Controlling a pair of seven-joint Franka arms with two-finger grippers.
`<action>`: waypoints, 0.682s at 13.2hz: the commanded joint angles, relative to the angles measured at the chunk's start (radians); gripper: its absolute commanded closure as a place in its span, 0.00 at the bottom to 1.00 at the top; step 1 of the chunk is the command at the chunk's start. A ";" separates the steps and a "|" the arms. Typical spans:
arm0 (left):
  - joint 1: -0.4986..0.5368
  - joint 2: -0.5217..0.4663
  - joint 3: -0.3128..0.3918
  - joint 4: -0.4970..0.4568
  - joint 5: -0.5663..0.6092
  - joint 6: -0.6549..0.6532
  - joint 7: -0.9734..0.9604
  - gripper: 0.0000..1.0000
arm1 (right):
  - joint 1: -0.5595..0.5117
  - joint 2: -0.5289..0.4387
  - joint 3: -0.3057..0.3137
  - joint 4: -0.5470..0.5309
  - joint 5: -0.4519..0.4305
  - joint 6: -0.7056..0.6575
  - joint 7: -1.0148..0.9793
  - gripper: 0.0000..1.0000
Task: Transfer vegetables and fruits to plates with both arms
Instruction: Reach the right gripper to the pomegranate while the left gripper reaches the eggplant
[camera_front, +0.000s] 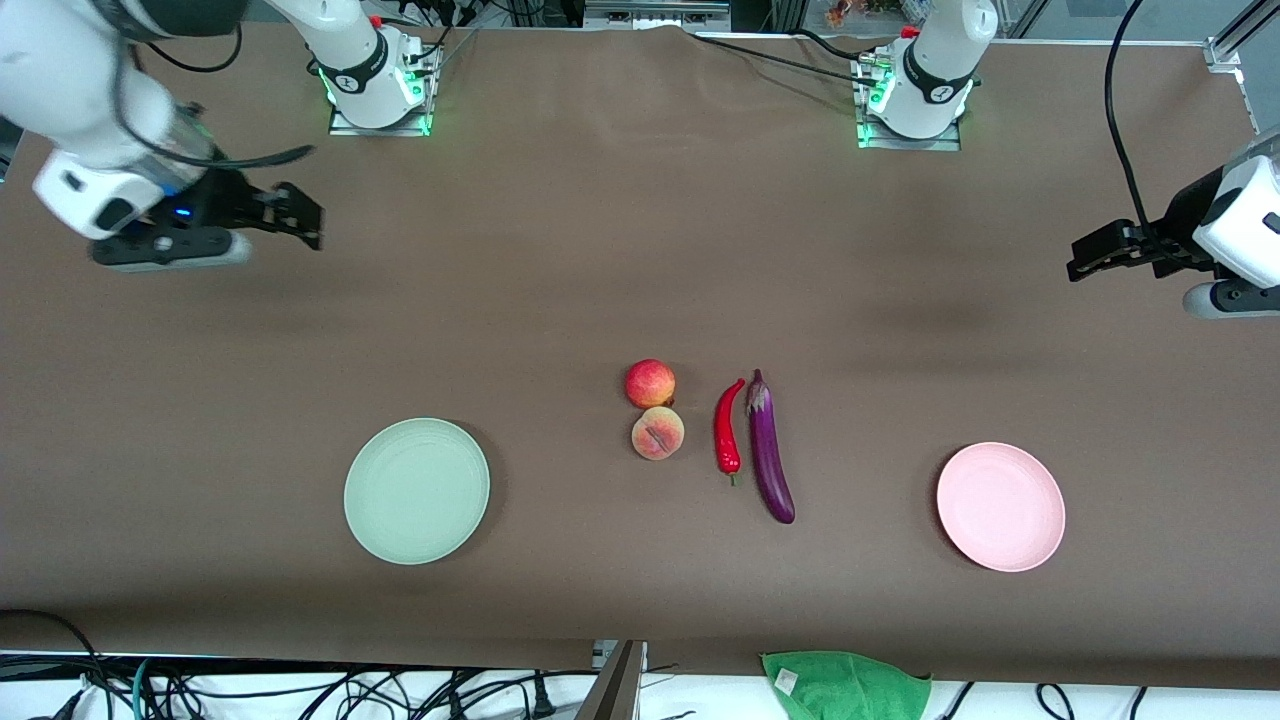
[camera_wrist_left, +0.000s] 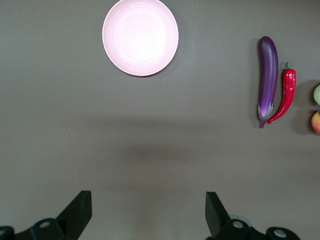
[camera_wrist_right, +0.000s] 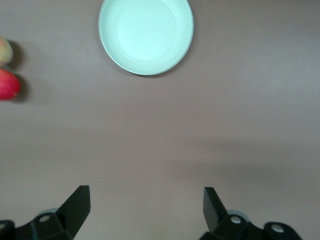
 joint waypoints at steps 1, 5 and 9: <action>-0.008 0.017 0.003 0.026 -0.047 -0.001 -0.008 0.00 | 0.079 0.103 0.076 0.001 0.002 0.141 0.240 0.00; -0.008 0.041 0.003 0.026 -0.038 -0.003 -0.007 0.00 | 0.266 0.342 0.077 0.042 -0.013 0.472 0.544 0.00; -0.029 0.092 0.003 0.024 -0.026 -0.005 -0.007 0.00 | 0.386 0.601 0.073 0.171 -0.197 0.634 0.756 0.00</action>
